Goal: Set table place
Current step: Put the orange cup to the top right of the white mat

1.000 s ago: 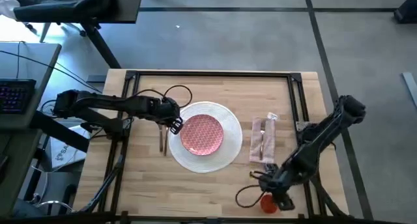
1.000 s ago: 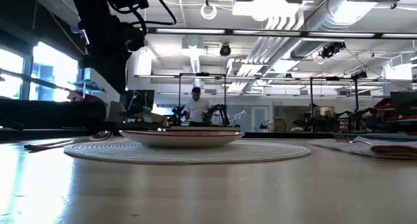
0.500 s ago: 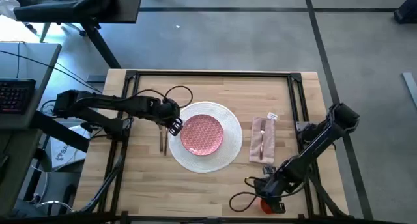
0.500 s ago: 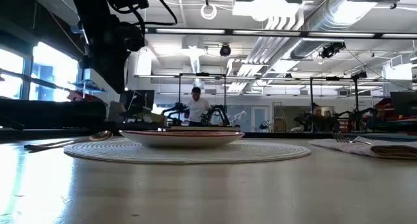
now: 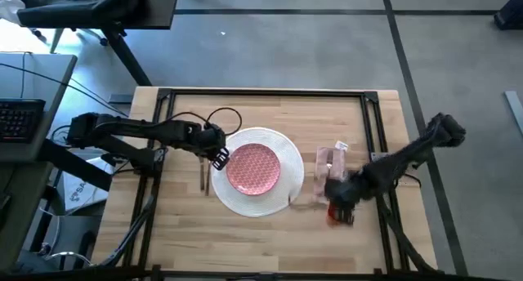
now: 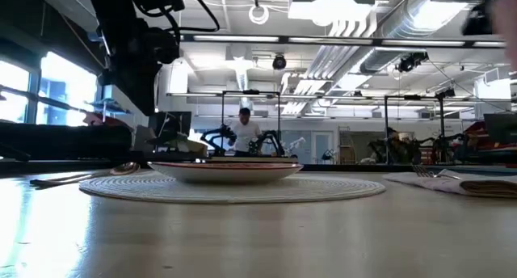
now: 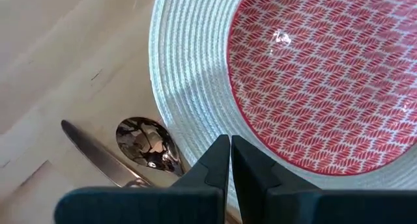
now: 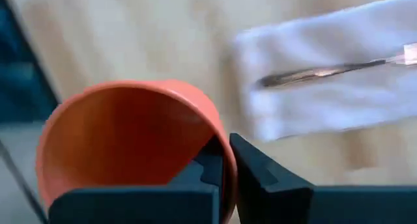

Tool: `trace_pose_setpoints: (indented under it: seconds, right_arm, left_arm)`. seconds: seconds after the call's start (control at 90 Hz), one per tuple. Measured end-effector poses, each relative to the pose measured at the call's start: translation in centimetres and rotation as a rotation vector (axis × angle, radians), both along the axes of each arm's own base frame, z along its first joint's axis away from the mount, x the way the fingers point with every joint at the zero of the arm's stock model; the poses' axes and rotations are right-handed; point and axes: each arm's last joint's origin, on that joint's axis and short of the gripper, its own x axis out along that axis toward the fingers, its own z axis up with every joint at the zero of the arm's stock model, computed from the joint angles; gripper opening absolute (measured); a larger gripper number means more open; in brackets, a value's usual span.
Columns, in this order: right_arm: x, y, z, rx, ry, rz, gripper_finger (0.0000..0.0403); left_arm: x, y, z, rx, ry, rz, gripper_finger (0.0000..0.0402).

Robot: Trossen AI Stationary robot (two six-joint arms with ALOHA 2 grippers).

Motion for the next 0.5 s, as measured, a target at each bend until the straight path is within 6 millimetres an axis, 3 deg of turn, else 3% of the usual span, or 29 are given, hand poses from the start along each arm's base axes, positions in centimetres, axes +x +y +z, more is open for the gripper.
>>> trace_pose_setpoints:
  seconds: [0.189,0.5]
  right_arm:
    - [0.7,-7.9,0.8,-0.089,-0.044,-0.181,0.0]
    - [3.6,-19.4,-3.4,-0.167,0.02,-0.36,0.0]
  left_arm:
    - [0.0,0.0,0.0,0.003,-0.006,0.023,0.0001]
    - [0.0,0.1,0.0,0.0,-0.014,0.063,0.0001]
